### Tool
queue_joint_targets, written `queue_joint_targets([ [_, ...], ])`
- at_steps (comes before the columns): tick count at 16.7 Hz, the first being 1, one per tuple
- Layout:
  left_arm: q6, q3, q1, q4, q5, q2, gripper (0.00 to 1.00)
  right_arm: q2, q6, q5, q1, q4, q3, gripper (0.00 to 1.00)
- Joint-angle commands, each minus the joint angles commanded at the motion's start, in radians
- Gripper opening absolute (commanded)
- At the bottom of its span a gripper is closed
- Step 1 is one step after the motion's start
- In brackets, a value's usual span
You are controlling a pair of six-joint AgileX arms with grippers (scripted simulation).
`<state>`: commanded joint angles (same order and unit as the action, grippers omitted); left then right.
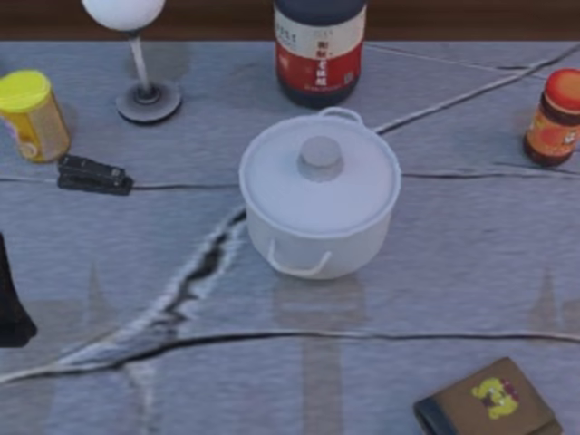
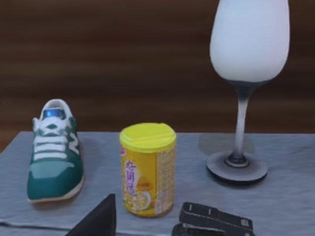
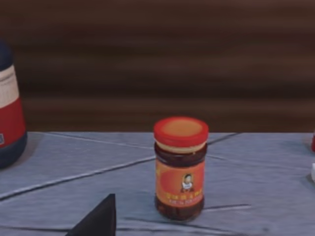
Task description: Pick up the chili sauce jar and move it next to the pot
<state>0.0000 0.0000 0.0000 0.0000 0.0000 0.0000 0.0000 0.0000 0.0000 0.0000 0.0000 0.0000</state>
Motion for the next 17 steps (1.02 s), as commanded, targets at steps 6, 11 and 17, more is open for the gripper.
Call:
queue_joint_targets([
  [6, 0.000, 0.000, 0.000, 0.000, 0.000, 0.000, 1.00, 0.097, -0.003, 0.000, -0.005, -0.080, 0.081, 1.00],
  [11, 0.000, 0.000, 0.000, 0.000, 0.000, 0.000, 1.00, 0.422, -0.016, 0.014, -0.032, -0.308, 0.367, 1.00],
  [17, 0.000, 0.000, 0.000, 0.000, 0.000, 0.000, 1.00, 0.983, -0.058, 0.026, -0.063, -0.644, 0.905, 1.00],
])
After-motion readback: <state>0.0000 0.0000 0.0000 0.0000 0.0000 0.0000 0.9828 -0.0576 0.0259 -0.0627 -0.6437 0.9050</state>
